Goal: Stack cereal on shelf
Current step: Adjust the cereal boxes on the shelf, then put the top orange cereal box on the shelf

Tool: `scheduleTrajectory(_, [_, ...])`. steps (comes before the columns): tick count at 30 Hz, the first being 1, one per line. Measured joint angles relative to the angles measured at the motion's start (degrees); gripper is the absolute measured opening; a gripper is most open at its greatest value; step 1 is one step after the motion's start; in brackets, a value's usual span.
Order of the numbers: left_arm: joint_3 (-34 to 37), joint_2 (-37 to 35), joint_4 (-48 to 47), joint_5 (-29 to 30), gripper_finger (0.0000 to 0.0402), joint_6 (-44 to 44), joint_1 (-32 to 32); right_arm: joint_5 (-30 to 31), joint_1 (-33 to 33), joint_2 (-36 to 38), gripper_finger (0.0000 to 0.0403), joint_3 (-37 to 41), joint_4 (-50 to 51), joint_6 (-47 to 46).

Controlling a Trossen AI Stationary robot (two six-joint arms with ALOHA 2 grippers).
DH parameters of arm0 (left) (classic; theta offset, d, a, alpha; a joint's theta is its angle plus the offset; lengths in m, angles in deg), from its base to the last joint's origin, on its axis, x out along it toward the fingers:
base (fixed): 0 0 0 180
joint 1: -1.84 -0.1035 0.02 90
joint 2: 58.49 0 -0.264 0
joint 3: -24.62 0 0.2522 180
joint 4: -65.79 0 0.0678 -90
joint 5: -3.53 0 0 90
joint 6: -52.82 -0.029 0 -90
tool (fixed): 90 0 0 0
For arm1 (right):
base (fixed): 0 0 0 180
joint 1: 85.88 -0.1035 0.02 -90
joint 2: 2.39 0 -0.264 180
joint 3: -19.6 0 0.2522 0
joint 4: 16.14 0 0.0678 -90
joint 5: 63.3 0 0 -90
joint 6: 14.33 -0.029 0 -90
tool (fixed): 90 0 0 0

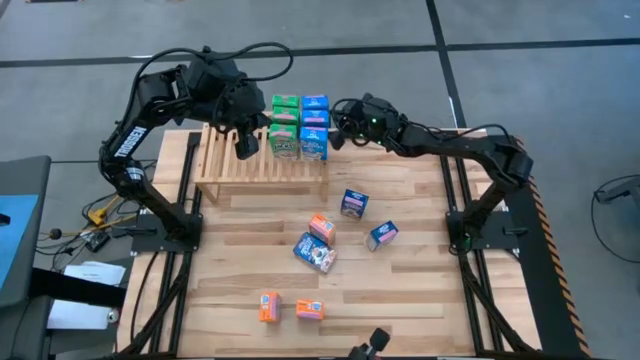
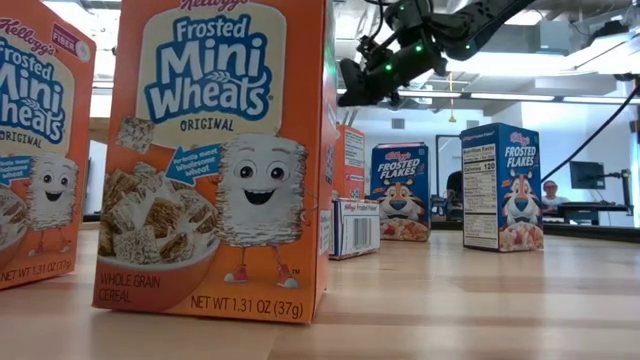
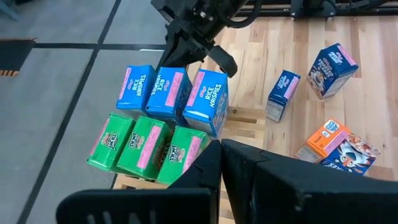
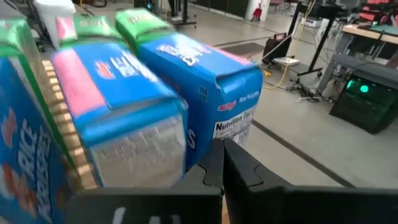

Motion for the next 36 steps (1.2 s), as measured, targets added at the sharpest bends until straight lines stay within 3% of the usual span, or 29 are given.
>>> scheduleTrajectory(11, [0.0, 0.0, -0.1, 0.1, 0.0000, -0.2, 0.0, -2.2, 0.0, 1.1, 0.0017, -1.0, 3.2, -1.2])
scheduleTrajectory(19, [0.0, -0.2, -2.3, 0.1, 0.0000, 0.4, 0.0, -1.3, -1.8, 9.3, 0.0017, -1.0, 14.8, 0.2])
scheduleTrajectory(22, [0.0, -0.9, -3.6, -4.6, 0.0000, 2.6, 1.5, -1.4, -3.6, 14.0, 0.0017, -1.0, 22.8, 0.6])
scheduleTrajectory(27, [-0.9, -1.6, -3.2, -14.9, 0.0000, 7.6, 7.7, -1.4, -7.4, 21.4, 0.0017, -1.0, 35.1, 0.2])
scheduleTrajectory(29, [-2.7, -1.8, -2.7, -15.3, 0.0000, 11.8, 11.1, -1.4, -9.2, 23.7, 0.0023, -1.0, 39.8, -0.6])
scheduleTrajectory(33, [-2.1, -4.4, 2.9, -10.8, 0.0000, 19.0, 19.9, -1.4, -12.5, 26.3, 0.0049, -1.0, 48.6, -2.8])
scheduleTrajectory(36, [-2.1, -5.4, 9.8, -1.1, 0.0000, 19.7, 29.5, -1.4, -15.2, 27.1, 0.0065, -0.9, 54.3, -3.1])
